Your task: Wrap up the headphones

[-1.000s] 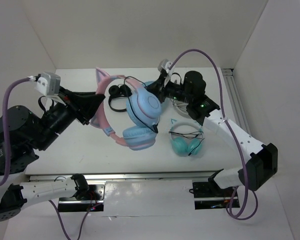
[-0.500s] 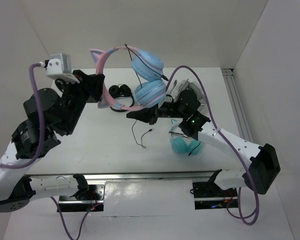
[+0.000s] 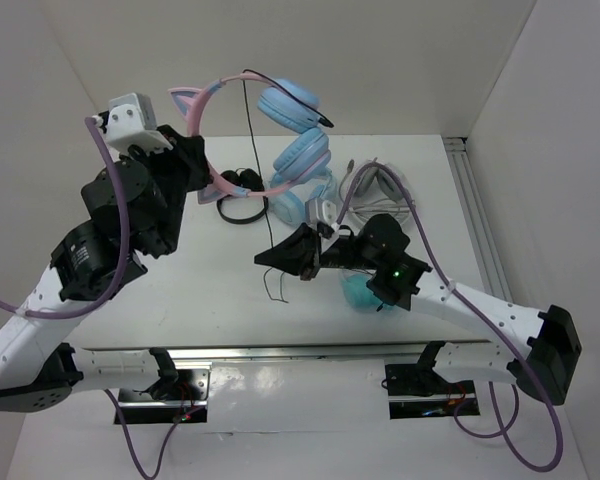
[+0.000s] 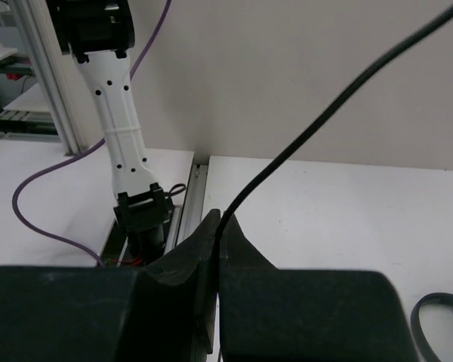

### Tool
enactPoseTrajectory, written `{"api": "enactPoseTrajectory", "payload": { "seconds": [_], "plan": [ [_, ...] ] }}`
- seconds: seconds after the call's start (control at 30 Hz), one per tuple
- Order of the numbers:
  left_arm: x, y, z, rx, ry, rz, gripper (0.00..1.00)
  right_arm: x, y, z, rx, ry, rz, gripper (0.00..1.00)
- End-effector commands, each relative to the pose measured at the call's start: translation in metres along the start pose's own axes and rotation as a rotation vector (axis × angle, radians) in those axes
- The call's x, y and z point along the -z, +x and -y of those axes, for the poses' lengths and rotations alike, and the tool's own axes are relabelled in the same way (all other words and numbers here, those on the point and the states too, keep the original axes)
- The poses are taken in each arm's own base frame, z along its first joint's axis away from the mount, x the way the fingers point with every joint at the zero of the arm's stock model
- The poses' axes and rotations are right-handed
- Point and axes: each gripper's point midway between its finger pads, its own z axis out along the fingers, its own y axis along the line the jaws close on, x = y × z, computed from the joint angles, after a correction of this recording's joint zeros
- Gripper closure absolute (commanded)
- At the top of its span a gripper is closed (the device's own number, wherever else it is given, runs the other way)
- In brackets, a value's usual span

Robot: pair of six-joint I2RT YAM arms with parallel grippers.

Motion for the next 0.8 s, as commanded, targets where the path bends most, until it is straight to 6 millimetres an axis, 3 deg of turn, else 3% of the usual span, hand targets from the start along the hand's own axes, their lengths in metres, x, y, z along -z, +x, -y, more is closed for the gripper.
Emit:
{"api": "enactPoseTrajectory", "payload": {
  "seconds": [0.0, 0.27, 0.57, 0.63, 0.77],
  "plan": [
    [0.003, -0.04, -0.012, 0.192, -0.069, 0.132, 1.0, 0.004, -0.012, -0.007, 0.055, 0.022, 0.039, 0.99],
    [-0.003, -0.008, -0.026, 0.114, -0.142, 0.145, 1.0, -0.006, -0.029, -0.049, 0.007, -0.153, 0.104, 0.92],
    [-0.005, -0.012, -0.036, 0.097, -0.17, 0.16, 1.0, -0.018, -0.044, -0.09, -0.036, -0.322, 0.189, 0.82],
    [-0.007, -0.003, -0.036, 0.062, -0.173, 0.152, 1.0, -0.018, -0.049, -0.095, -0.038, -0.337, 0.206, 0.73],
    [-0.011, 0.005, -0.043, 0.037, -0.205, 0.154, 1.0, -0.018, -0.059, -0.106, -0.041, -0.354, 0.241, 0.67]
  ]
}}
